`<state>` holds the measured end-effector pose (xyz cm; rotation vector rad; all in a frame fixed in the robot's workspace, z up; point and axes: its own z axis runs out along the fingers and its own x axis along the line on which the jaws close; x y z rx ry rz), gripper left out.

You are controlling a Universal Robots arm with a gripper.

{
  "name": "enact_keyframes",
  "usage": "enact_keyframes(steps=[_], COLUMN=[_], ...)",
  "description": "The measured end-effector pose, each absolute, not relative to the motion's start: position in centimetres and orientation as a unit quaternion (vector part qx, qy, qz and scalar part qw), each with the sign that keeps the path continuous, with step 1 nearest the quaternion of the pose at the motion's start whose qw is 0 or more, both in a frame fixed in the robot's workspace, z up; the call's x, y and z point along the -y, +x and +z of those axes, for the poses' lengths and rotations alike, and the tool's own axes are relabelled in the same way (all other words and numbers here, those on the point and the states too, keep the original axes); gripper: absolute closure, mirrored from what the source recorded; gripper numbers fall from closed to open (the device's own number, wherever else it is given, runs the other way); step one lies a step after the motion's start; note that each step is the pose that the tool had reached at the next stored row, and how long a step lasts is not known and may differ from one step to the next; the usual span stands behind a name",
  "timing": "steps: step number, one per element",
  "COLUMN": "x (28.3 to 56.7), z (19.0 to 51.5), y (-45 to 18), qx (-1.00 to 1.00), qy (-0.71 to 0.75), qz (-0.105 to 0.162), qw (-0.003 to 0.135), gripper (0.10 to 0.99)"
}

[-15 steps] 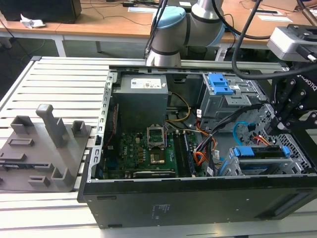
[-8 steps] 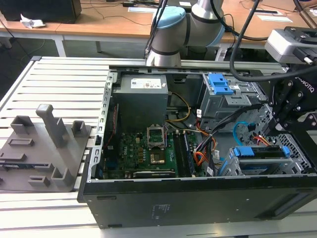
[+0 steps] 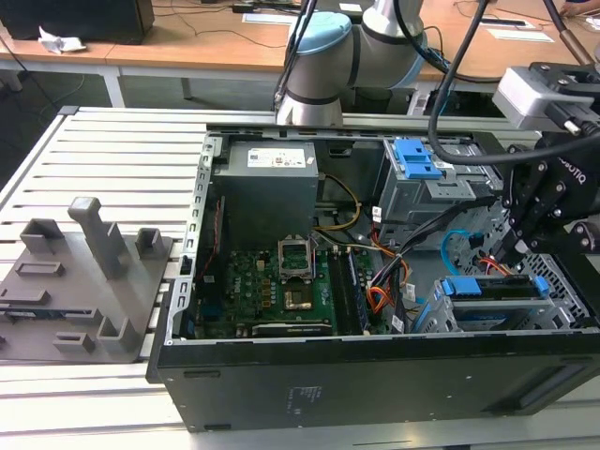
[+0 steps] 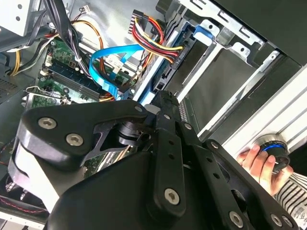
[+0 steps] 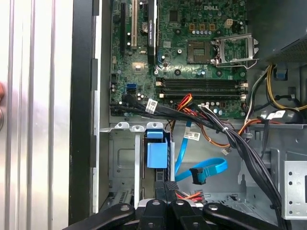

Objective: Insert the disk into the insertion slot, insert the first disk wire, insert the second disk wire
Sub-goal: 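Insert the first disk wire, then insert the second disk wire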

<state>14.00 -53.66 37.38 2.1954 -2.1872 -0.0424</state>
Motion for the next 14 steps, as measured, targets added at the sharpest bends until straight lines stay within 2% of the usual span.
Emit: enact_keyframes(steps=[14], x=[53.85], z=[37.16], y=[13.84], qx=[0.706], qy=[0.708], qz=[-0.014], qw=[0.021], gripper=[0.98])
